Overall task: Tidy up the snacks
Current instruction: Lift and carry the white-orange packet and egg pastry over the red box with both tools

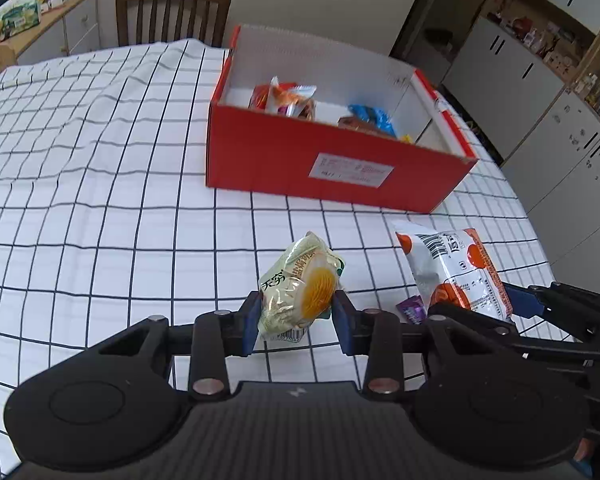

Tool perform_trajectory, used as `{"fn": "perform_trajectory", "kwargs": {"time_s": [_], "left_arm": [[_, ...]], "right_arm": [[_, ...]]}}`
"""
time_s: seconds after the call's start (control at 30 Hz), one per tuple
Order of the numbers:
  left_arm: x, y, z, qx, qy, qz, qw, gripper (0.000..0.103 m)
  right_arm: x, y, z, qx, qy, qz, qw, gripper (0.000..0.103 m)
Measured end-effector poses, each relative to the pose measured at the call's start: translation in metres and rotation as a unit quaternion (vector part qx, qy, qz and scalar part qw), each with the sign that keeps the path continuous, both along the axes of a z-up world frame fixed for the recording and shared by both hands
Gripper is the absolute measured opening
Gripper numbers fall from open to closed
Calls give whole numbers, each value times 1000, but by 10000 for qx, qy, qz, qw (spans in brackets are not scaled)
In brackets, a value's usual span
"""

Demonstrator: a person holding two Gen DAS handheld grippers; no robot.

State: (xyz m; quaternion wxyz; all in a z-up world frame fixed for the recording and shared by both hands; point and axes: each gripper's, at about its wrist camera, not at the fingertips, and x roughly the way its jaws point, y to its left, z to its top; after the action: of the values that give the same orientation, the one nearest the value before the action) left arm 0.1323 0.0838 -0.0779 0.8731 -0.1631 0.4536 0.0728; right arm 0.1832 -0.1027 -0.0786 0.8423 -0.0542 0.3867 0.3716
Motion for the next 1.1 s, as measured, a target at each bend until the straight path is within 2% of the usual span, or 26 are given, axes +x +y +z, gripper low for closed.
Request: {"fn": "perform_trajectory", "kwargs": {"time_s": [0.47, 0.6, 0.9, 1.1], "left_arm": [[-1, -8, 48, -90, -413, 2, 9991, 36], [5, -9, 60, -86, -524, -9, 9986, 36], [23, -15, 87, 73, -859, -89, 9962, 37], [36, -16, 96, 5, -946, -125, 9954, 37]], "right_arm": [[-3, -13, 43, 300, -305, -74, 9991, 48], [4, -16, 55, 469, -304, -93, 9984, 48], [18, -17, 79, 687, -608, -179, 9956, 48], [30, -18, 89, 825, -735, -238, 9936, 48]]}}
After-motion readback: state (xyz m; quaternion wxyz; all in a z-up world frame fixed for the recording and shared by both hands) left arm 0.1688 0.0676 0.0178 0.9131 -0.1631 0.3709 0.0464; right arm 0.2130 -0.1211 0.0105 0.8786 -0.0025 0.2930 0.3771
